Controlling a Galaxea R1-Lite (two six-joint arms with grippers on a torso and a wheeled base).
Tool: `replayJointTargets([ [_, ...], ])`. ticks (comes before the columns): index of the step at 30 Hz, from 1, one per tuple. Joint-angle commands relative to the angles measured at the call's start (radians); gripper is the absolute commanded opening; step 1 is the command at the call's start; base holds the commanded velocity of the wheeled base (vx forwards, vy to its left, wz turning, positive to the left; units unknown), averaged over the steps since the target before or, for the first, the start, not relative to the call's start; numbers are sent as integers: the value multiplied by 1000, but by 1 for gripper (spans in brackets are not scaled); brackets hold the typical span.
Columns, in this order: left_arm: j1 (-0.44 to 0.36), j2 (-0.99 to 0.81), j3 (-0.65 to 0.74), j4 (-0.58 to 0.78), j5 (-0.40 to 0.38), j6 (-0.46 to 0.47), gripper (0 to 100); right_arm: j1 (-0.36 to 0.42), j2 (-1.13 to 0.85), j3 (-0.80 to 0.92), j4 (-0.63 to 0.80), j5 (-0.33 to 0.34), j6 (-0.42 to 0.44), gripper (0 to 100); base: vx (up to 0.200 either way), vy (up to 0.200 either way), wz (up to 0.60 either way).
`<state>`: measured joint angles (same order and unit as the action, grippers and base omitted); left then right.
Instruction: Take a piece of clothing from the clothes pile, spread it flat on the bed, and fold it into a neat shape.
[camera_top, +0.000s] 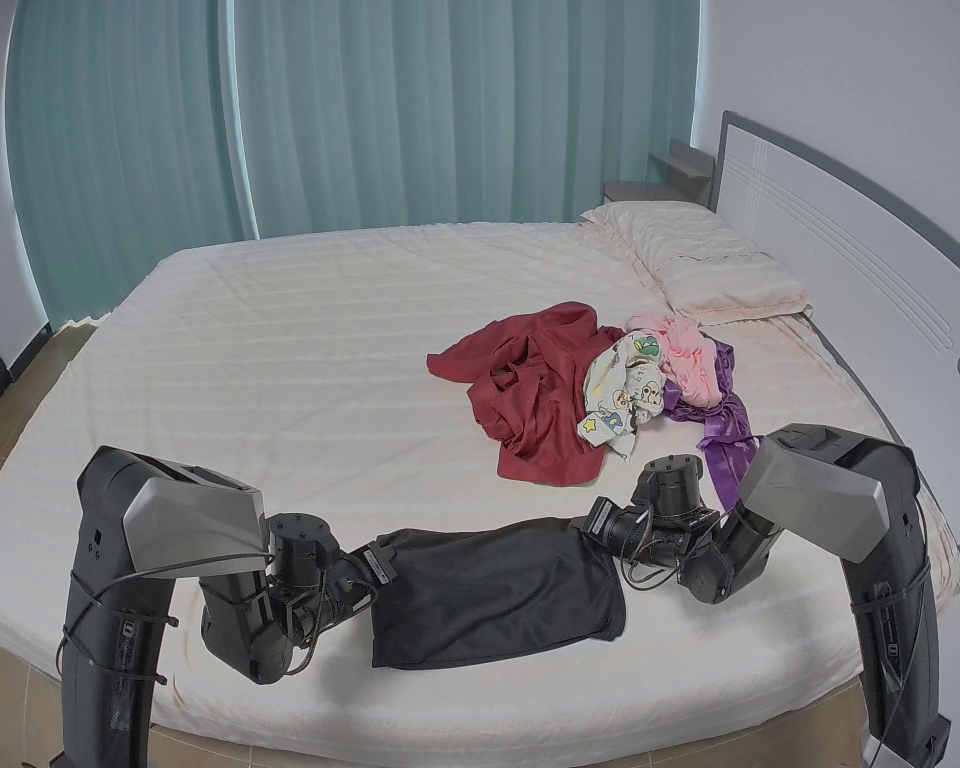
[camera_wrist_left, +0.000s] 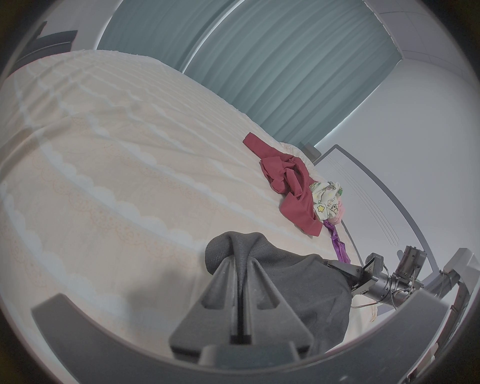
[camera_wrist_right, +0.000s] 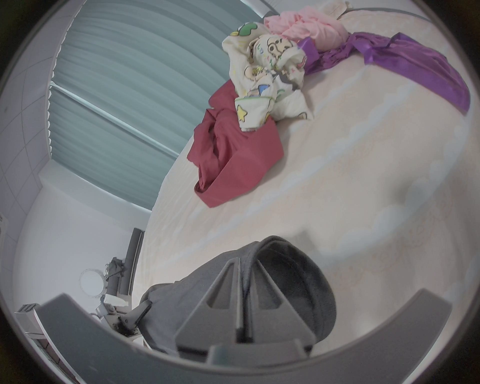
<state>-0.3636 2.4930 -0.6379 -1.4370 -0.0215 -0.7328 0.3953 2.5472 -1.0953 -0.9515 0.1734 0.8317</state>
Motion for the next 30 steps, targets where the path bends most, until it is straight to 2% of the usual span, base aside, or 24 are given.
replayJointTargets([
  [1,8,6,6,0,6,1,0,0,11,-9,-7,-32,4,0,0,0,0],
  [5,20,21,1,0,14,3,0,-1,11,3,-56,-78,38,0,0,0,0],
  [9,25,47,-6,-19,17,10,0,-10,22,17,-118,-127,37,0,0,0,0],
  [13,32,83,-8,-79,32,18,0,-10,34,34,-153,-137,32,0,0,0,0],
  [18,32,83,-8,-82,32,24,0,-6,44,32,-153,-137,20,0,0,0,0],
  [19,31,84,-8,-80,32,24,100,-3,44,29,-148,-135,9,0,0,0,0],
  [20,31,84,-8,-80,32,24,100,-3,44,32,-150,-135,6,100,0,0,0],
  [26,32,84,-6,-86,32,24,100,-3,45,57,-182,-130,-68,100,0,0,0],
  [30,32,52,29,-88,28,18,100,-35,13,130,-276,-129,-98,100,0,0,0],
])
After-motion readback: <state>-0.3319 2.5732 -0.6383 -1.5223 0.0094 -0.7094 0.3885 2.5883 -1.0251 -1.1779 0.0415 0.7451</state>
